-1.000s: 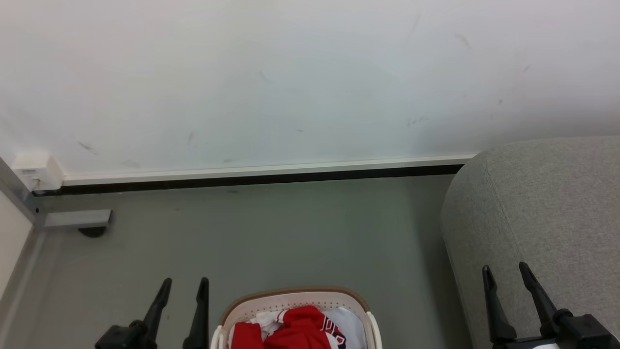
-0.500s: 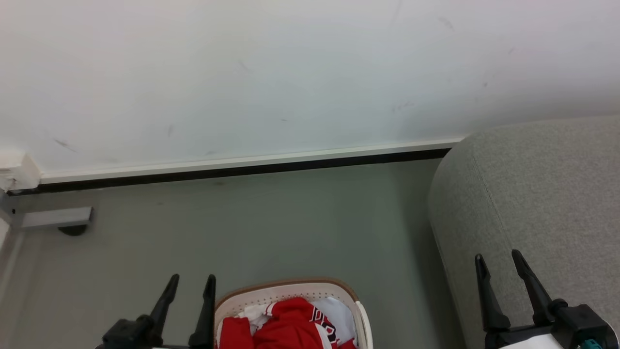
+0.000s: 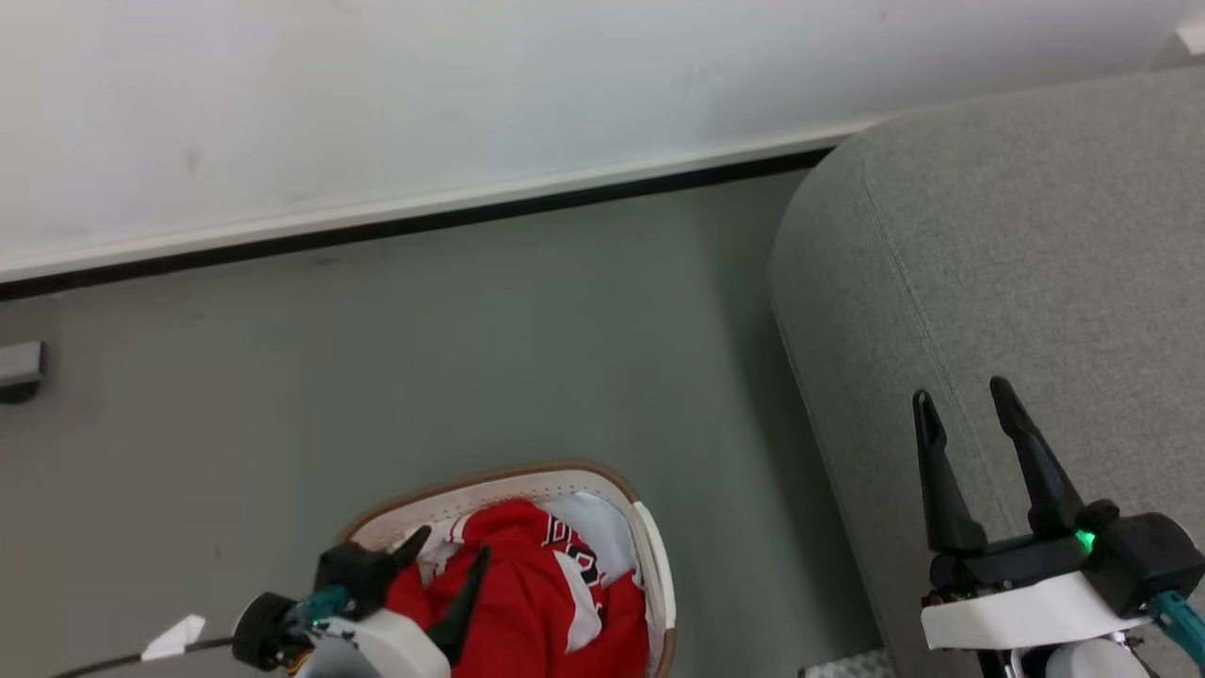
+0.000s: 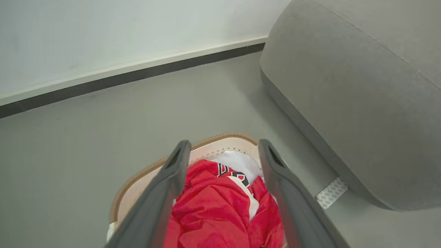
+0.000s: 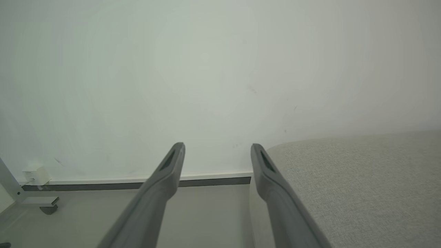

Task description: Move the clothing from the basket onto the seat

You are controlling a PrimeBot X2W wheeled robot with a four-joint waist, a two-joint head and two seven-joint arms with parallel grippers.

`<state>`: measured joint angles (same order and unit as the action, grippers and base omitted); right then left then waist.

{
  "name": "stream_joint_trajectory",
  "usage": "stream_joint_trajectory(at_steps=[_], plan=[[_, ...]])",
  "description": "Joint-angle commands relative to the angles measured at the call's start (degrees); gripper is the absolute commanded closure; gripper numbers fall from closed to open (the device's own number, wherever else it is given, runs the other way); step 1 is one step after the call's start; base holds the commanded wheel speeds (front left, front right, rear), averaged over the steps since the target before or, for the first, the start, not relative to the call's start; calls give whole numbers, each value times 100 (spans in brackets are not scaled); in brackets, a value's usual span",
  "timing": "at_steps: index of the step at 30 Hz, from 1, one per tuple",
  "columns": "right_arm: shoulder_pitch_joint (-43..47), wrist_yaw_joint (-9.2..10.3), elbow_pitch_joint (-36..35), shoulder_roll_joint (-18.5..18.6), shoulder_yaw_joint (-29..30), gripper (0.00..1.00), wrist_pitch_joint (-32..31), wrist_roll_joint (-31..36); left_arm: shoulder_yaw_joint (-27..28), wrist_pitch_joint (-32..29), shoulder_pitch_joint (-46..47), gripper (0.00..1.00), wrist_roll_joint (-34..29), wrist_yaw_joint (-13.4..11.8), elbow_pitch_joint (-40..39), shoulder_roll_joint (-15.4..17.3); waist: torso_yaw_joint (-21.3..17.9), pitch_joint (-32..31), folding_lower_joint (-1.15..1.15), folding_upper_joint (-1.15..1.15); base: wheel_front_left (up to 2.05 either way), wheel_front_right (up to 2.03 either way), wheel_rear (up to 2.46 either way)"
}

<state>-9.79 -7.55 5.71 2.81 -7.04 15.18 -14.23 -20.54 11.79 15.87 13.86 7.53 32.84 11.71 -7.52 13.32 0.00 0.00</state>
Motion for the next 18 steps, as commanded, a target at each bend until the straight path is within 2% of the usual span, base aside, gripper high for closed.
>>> stream_joint_trajectory(at_steps=[1, 8, 18], plan=[[-147, 12, -87, 17, -10, 0, -4, -68, -152, -107, 194, 0, 46, -9, 139, 90, -255, 443, 0, 0, 0, 0, 0], [-522, 12, -518, 13, -141, 0, -4, -199, -990, -592, 1051, 0, 257, -9, 939, 396, -567, 1354, 0, 0, 0, 0, 0], [-917, 12, -964, 12, -252, 0, -4, -289, -1424, -704, 1796, 0, 368, -8, 1881, 706, -895, 2351, 0, 0, 0, 0, 0]])
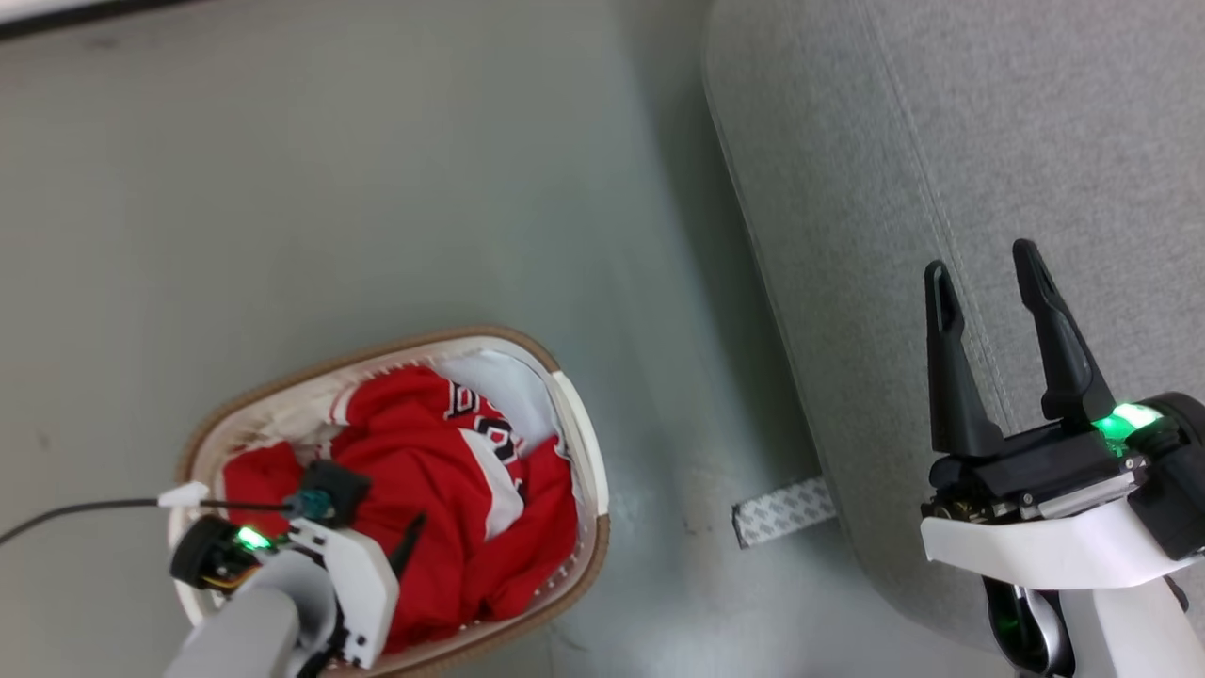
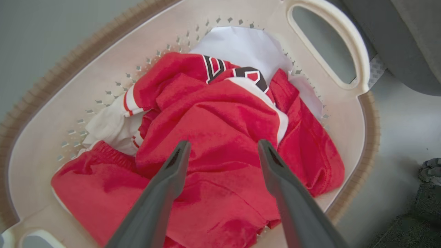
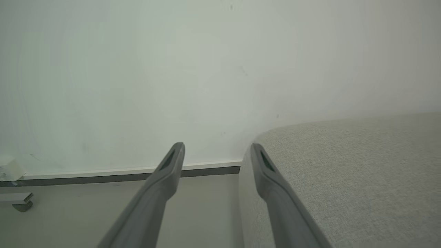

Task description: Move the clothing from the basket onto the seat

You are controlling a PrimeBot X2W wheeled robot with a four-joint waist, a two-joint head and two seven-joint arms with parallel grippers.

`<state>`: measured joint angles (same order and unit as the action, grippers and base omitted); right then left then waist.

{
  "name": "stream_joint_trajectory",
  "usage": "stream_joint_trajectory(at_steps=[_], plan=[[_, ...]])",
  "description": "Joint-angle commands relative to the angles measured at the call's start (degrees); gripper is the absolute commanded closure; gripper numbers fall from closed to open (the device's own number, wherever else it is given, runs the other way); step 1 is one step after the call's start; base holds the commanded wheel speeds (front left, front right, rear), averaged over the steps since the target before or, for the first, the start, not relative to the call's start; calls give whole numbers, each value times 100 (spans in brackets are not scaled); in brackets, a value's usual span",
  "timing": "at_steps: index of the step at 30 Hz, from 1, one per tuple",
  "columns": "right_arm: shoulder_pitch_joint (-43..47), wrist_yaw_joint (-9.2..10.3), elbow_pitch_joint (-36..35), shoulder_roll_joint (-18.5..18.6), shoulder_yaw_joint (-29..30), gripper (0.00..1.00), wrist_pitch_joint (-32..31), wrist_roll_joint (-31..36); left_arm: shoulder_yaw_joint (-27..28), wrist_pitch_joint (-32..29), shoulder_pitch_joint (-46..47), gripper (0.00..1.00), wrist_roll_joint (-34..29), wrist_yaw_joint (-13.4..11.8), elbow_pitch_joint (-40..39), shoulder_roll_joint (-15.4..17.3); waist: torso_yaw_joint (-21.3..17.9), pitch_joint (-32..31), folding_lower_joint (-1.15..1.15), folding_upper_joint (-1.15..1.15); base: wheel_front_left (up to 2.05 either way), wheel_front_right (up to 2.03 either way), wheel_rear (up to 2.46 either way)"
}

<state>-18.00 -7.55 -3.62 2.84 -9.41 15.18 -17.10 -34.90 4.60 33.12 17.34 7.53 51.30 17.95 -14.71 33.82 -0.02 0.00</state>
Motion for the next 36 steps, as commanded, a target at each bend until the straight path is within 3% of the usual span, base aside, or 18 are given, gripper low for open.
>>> stream_joint_trajectory(at_steps=[1, 21, 22, 23, 24, 30, 36], plan=[[-122, 12, -72, 8, -22, 0, -4, -12, -2, 30, 132, 0, 36, -8, 117, 95, -191, 376, 2, 0, 0, 0, 0], [-335, 12, -371, 9, -113, 0, -4, 1, -601, 186, 1109, 0, 306, -8, 1054, 270, -377, 1392, 2, 0, 0, 0, 0], [-340, 12, -383, 9, -115, 0, -4, 3, -651, 177, 1120, 15, 319, -8, 1098, 278, -392, 1418, 2, 0, 0, 0, 0], [-341, 12, -394, 9, -110, 0, -4, 3, -716, 168, 1113, 53, 344, -8, 1132, 266, -401, 1435, 2, 0, 0, 0, 0], [-345, 12, -405, 9, -98, 0, -4, 8, -766, 159, 1109, 100, 376, -8, 1166, 246, -403, 1445, 2, 0, 0, 0, 0], [-265, 12, -301, 9, 1, 0, -4, 94, -939, 263, 1062, 100, 770, -8, 1214, 71, -234, 1255, 2, 0, 0, 0, 0], [-187, 12, -117, 10, -43, 0, -3, 100, -888, 642, 721, 100, 1302, -8, 1129, -20, 1, 548, 2, 0, 0, 0, 0]])
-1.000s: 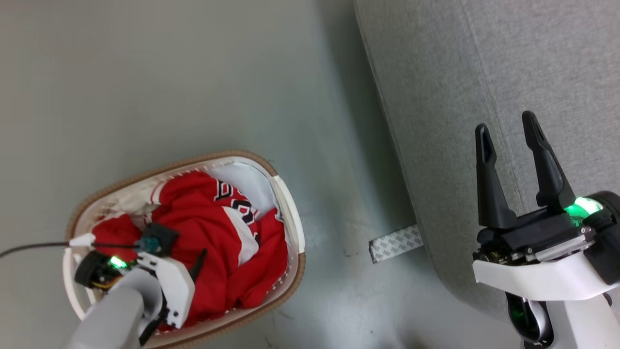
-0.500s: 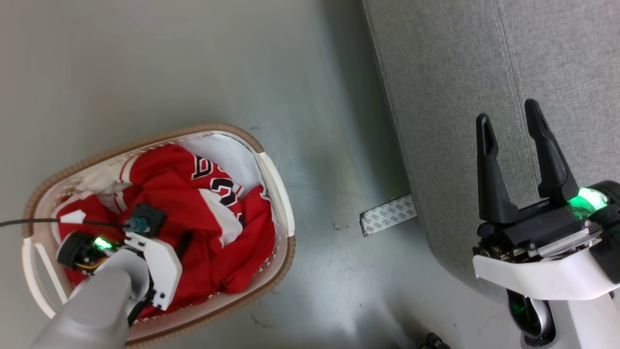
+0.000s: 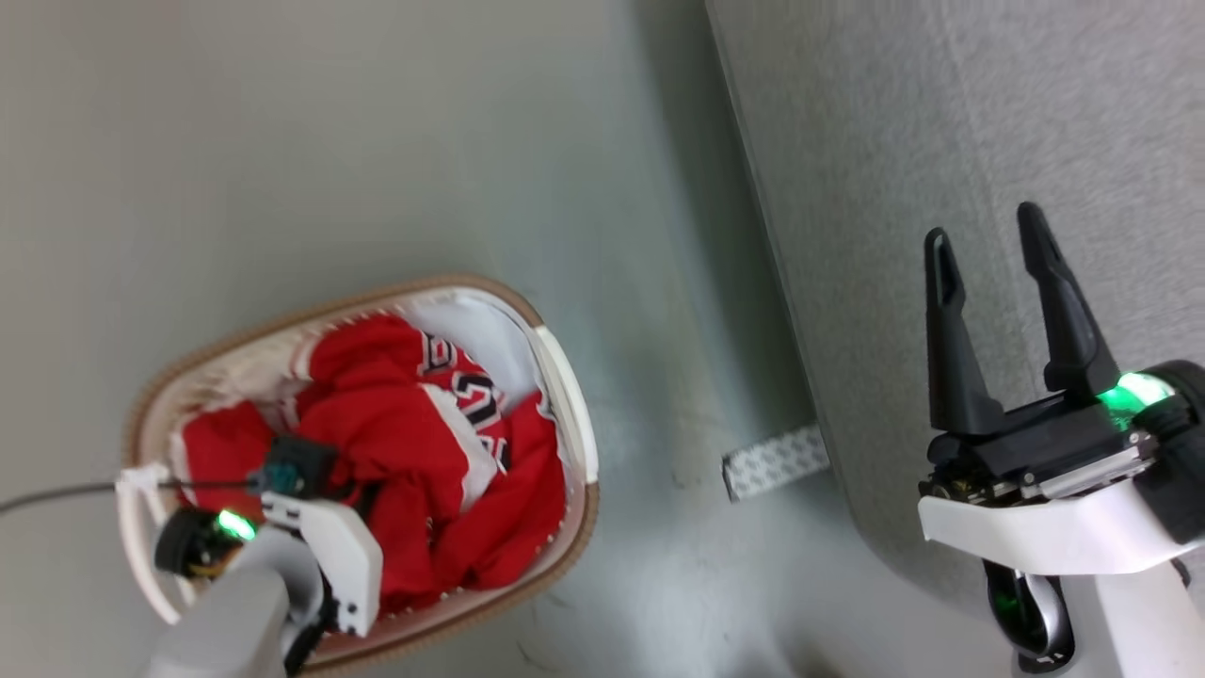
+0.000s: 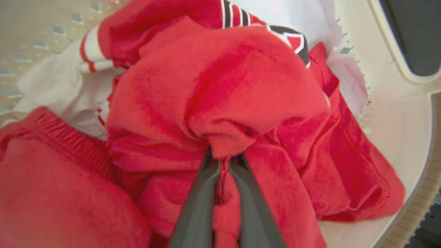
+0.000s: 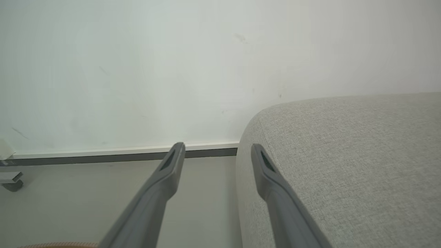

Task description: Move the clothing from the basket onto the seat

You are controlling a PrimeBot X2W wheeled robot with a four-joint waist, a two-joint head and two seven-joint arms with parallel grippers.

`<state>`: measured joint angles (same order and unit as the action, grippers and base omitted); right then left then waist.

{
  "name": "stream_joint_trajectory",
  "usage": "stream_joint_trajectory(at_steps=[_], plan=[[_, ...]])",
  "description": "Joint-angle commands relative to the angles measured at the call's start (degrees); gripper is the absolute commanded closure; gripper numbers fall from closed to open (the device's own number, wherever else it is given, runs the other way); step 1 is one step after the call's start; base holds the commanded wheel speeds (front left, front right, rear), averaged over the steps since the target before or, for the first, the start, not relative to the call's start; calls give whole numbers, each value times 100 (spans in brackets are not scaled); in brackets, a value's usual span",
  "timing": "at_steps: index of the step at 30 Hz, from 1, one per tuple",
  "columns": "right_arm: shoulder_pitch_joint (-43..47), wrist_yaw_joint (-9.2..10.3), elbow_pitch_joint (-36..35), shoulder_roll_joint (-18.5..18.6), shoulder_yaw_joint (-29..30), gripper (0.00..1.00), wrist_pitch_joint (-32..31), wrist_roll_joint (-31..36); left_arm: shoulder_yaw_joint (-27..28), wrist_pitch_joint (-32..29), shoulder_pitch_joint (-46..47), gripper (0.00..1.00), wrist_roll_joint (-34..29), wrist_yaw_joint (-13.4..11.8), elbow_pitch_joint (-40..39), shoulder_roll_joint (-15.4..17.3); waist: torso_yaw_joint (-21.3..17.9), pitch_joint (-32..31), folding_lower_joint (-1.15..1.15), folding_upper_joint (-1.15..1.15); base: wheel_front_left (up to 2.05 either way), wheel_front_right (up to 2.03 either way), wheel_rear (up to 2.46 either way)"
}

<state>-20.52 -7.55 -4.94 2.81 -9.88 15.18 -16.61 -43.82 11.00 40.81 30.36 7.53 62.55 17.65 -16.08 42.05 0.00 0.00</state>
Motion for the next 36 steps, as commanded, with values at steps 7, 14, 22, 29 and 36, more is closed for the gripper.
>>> stream_joint_trajectory(at_steps=[7, 14, 22, 29, 36], plan=[[345, 12, 341, 17, 22, 0, -4, 132, -114, 238, -636, 100, 584, -8, -475, -66, 547, -1409, 0, 0, 0, 0, 0], [801, 12, 682, 18, 95, 0, -4, 204, -65, 369, -1085, 100, 886, -15, -1126, -69, 1030, -2457, 0, 0, 0, 0, 0], [1258, 12, 933, 16, 204, 0, -4, 295, 201, 410, -1489, 100, 908, -401, -2288, 65, 1378, -3275, 0, 0, 0, 0, 0], [1625, 12, 1078, 15, 267, 0, -4, 325, 451, 414, -1783, 100, 862, -892, -3675, 241, 1548, -3805, 0, 0, 0, 0, 0], [1903, 12, 1190, 15, 164, 0, -4, 278, 743, 317, -1864, 100, 902, -1336, -4877, 556, 1590, -4191, 0, 0, 0, 0, 0]])
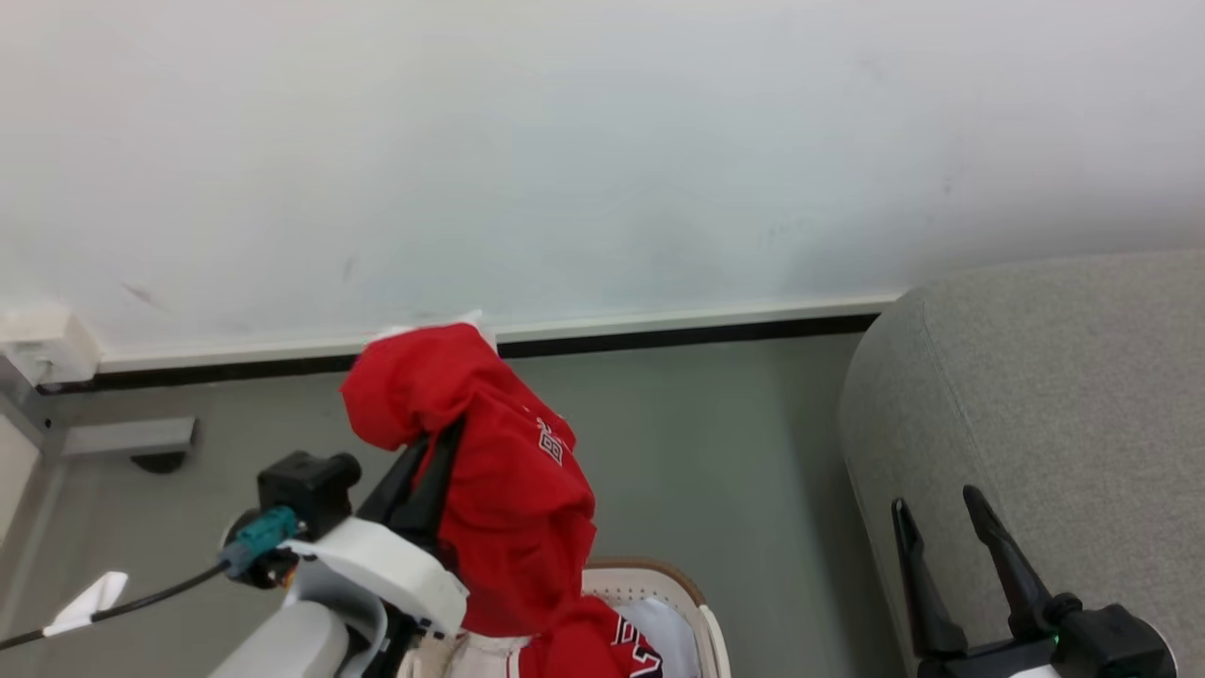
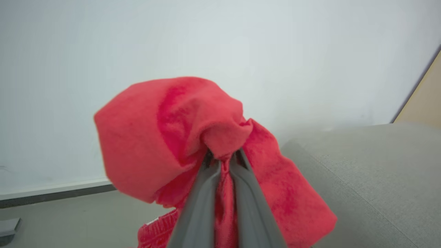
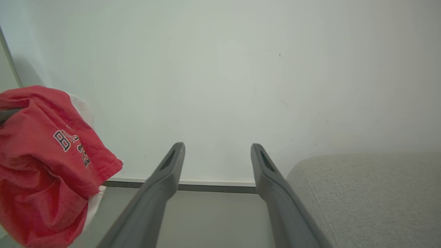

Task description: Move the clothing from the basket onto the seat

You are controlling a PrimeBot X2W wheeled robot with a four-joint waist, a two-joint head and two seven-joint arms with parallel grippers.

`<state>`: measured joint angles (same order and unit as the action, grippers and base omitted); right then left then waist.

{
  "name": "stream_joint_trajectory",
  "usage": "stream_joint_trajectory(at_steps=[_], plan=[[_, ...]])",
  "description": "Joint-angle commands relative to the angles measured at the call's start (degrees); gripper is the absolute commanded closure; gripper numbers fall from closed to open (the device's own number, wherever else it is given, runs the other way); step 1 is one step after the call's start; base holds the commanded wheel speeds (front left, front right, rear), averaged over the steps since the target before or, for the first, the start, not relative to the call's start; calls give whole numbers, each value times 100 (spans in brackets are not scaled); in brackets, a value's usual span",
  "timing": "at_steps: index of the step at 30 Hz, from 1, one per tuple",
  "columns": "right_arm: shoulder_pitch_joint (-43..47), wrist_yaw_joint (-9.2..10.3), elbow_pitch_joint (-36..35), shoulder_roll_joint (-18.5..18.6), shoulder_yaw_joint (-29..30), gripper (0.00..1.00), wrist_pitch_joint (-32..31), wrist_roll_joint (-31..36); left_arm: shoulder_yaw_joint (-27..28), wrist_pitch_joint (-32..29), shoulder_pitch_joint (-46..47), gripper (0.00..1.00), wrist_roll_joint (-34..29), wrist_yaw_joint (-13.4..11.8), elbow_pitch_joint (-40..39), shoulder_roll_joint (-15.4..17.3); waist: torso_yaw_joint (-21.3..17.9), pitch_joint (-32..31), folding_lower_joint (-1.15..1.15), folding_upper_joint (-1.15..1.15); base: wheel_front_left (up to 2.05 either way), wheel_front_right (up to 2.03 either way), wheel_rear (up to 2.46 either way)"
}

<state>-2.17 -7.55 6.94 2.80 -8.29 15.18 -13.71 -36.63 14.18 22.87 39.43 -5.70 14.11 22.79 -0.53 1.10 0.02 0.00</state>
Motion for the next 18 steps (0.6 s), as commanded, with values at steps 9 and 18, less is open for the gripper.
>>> stream_joint_trajectory(at_steps=[9, 18], plan=[[203, 12, 62, 16, -74, 0, -4, -7, 196, -380, 115, 100, -86, -363, -962, 401, 61, -432, -2, 0, 0, 0, 0], [106, 12, -107, 16, -393, 0, -4, 45, 157, -676, 253, 100, -175, -496, -1360, 525, 63, -473, -2, 0, 0, 0, 0]])
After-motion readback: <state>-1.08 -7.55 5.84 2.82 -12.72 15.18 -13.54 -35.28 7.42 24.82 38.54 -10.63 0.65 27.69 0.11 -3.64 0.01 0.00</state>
